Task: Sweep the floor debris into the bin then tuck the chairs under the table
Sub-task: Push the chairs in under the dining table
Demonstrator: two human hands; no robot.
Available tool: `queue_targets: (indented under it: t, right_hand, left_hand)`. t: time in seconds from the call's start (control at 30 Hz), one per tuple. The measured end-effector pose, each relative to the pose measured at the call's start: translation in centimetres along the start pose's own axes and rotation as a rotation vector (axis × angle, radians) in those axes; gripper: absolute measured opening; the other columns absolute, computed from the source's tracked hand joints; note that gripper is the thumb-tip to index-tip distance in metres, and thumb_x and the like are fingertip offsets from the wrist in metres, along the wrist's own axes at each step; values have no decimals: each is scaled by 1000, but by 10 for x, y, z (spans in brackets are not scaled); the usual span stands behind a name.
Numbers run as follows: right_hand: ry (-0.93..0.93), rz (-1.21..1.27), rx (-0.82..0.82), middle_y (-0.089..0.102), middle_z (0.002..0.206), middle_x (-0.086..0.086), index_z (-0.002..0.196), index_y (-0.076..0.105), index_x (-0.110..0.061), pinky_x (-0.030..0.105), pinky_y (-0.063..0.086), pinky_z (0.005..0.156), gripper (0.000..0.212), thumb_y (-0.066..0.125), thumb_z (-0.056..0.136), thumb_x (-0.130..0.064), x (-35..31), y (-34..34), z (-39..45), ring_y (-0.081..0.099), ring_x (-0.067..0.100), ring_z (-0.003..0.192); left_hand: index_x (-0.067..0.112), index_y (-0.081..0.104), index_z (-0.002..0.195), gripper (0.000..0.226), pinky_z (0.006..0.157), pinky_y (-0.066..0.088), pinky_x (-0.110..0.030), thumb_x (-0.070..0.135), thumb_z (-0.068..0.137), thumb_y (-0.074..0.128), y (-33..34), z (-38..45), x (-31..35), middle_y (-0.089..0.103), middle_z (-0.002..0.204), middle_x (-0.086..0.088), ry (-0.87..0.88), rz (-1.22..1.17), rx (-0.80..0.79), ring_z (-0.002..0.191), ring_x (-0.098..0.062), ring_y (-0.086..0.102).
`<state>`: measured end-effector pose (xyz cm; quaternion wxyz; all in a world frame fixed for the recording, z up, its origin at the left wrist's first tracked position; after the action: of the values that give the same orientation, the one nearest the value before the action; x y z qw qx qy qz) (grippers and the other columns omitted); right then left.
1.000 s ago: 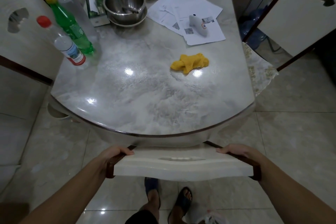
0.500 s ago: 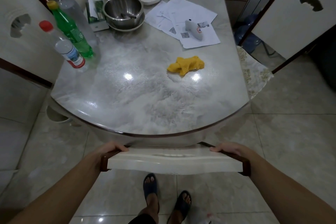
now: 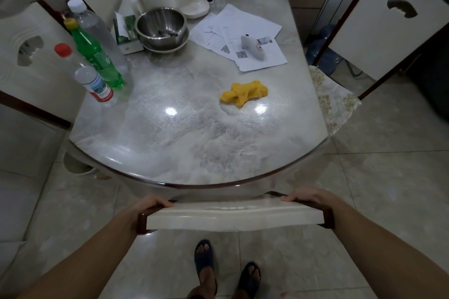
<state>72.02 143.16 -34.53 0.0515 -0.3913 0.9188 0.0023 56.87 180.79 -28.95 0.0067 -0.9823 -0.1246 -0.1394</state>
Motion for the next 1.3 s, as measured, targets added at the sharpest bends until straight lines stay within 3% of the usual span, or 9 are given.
queue_targets:
  t: [0.23, 0.43, 0.6, 0.7, 0.8, 0.93, 1.07, 1.23, 1.3]
  right_hand:
    - [-31, 34, -24, 63, 82, 11, 95, 59, -5, 29, 52, 56, 22, 57, 95, -27, 2, -2, 3, 60, 21, 66]
    - [-55, 53, 45, 66, 80, 13, 98, 63, -3, 26, 53, 54, 23, 58, 93, -25, 6, -7, 4, 64, 21, 59]
    - [-33, 68, 75, 67, 75, 14, 99, 62, 0, 26, 51, 52, 23, 57, 91, -21, 12, -8, -4, 65, 23, 54]
    - [-42, 123, 50, 65, 88, 21, 107, 57, 4, 33, 57, 54, 26, 53, 95, -19, 13, -6, -10, 69, 29, 65]
    - [-40, 73, 58, 60, 102, 22, 115, 55, 1, 45, 59, 62, 30, 52, 97, -22, 12, -4, -20, 64, 34, 84]
    - [-55, -16, 91, 60, 94, 18, 104, 58, -2, 43, 60, 60, 23, 48, 99, -22, 9, -4, -35, 63, 30, 77]
    - [-56, -120, 148, 61, 86, 12, 94, 61, -5, 37, 57, 61, 22, 51, 97, -25, 9, -4, -46, 62, 23, 70]
    - [-127, -373, 238, 55, 90, 2, 80, 58, -17, 23, 44, 61, 17, 48, 93, -23, 1, -12, -49, 57, 16, 79]
    - [-155, -402, 260, 53, 103, 3, 100, 59, -14, 24, 47, 66, 15, 48, 96, -23, -2, -23, -50, 57, 17, 87]
  left_hand:
    - [-1, 61, 76, 18, 32, 43, -16, 7, 90, 53, -3, 12, -2, 63, 50, -10, -46, -1, 15, 35, -17, 59]
    - [-5, 65, 103, 30, 64, 56, -39, 13, 78, 67, -14, 22, 3, 71, 81, -21, -62, 185, 25, 69, -32, 68]
    - [-9, 65, 107, 30, 61, 57, -39, 9, 84, 70, -15, 24, 25, 69, 96, -25, -18, 561, 77, 77, -34, 68]
    - [-4, 66, 88, 16, 56, 50, -28, 5, 77, 75, -9, 19, 38, 65, 83, -17, 54, 744, 126, 71, -28, 62]
    - [3, 61, 72, 16, 58, 53, -32, 10, 81, 72, -1, 11, 51, 63, 81, -17, 83, 941, 152, 60, -26, 59]
    - [7, 58, 78, 16, 58, 56, -34, 19, 84, 68, 13, 4, 73, 61, 80, -14, 205, 1100, 193, 68, -25, 62]
    - [8, 55, 59, 27, 48, 44, -27, 13, 81, 69, 48, 1, 91, 51, 60, -10, 322, 1105, 113, 48, -20, 49]
    - [3, 64, 92, 21, 53, 47, -26, 22, 85, 67, 108, -2, 106, 60, 81, -10, 395, 1125, 66, 65, -21, 58]
    - [2, 65, 93, 21, 53, 45, -26, 22, 87, 66, 135, -3, 112, 59, 81, -9, 439, 1147, 53, 64, -19, 55]
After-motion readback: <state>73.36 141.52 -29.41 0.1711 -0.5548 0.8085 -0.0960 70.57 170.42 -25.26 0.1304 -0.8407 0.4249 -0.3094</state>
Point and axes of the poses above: each hand's wrist, its own z-axis towards the middle knuckle, its own y-axis out of the palm, x = y × z, the point moved 1 cm from there along z, towards the middle knuckle
